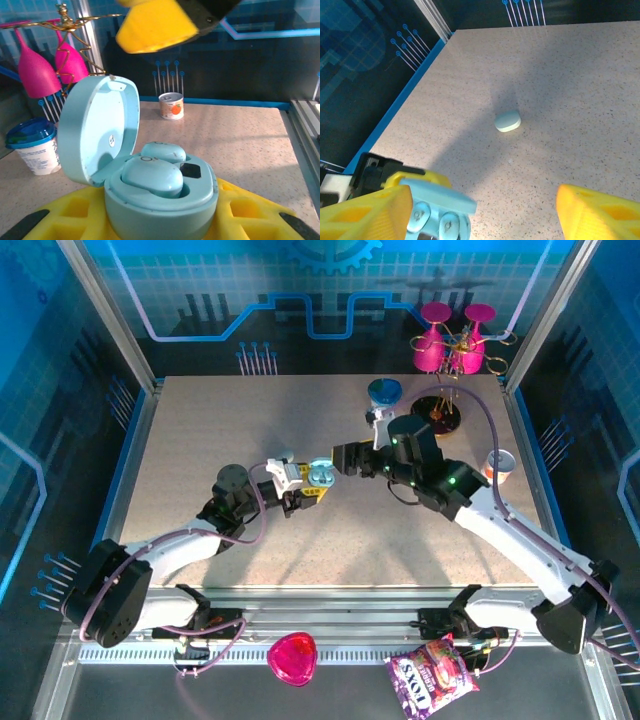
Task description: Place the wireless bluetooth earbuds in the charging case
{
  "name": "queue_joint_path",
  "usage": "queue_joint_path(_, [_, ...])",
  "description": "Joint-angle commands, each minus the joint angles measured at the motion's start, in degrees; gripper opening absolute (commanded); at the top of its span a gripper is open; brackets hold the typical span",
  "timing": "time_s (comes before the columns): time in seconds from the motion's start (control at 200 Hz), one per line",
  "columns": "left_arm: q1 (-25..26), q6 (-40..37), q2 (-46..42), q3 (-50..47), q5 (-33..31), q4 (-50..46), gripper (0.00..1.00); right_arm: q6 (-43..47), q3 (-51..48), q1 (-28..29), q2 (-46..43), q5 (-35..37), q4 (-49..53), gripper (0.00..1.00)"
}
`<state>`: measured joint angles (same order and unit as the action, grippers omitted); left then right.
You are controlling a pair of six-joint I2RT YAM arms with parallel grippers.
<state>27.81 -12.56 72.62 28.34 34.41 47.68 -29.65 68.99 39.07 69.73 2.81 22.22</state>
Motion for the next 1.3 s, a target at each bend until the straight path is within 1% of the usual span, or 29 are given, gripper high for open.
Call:
queue_joint_path(0.0, [0.2, -2.6, -1.8, 0.3, 3.7, -0.9, 0.32, 1.4, 3.6, -0.5, 1.5, -2.8, 4.3, 0.77])
queue_joint_path(0.235, [0.2, -3.4, -1.3, 0.2, 5.6, 1.7, 0.32, 1.9, 5.2, -1.5, 4.4, -4.6, 6.9, 0.77])
queue_joint_path(0.415, [0.2, -3.1, -1.2, 0.1, 5.5, 2.8, 0.32, 1.8, 4.5, -1.6, 5.4, -5.3, 7.9, 0.77])
queue_joint_path(0.705, [0.2, -2.4, -0.8, 0.6, 2.4, 2.8, 0.32, 2.2, 1.3, -1.6, 3.2, -6.1, 8.0, 0.77])
queue_joint_path(0.971, [0.2, -1.2, -0.2, 1.0, 1.6, 3.4, 0.31, 1.9, -0.8, -1.8, 0.4, -6.7, 7.1, 0.78])
queue_joint_path(1.031, [0.2, -0.7, 0.0, 0.9, 1.9, 4.3, 0.31, 0.0, -2.4, -2.7, -0.5, -10.0, 4.6, 0.78])
queue_joint_path(1.076, [0.2, 0.0, 0.1, 0.8, 2.1, 5.4, 0.31, -2.6, -4.6, -4.0, -1.4, -14.6, 0.8, 0.78])
queue_joint_path(1.156, [0.3, 1.3, 0.3, 0.7, 2.2, 7.7, 0.31, -10.6, -10.3, -6.8, -3.4, -24.1, -9.3, 0.78])
queue_joint_path(1.191, [0.2, 1.8, 0.4, 0.6, 2.2, 8.5, 0.31, -14.2, -12.8, -7.7, -4.1, -27.1, -14.8, 0.77])
queue_joint_path(1.241, [0.4, 2.4, 0.6, 0.6, 2.1, 9.7, 0.31, -19.2, -15.8, -8.4, -4.7, -30.6, -20.6, 0.77])
queue_joint_path(1.296, [0.2, 3.1, 0.7, 0.7, 1.9, 11.1, 0.31, -23.5, -18.1, -8.7, -4.9, -33.4, -24.5, 0.76])
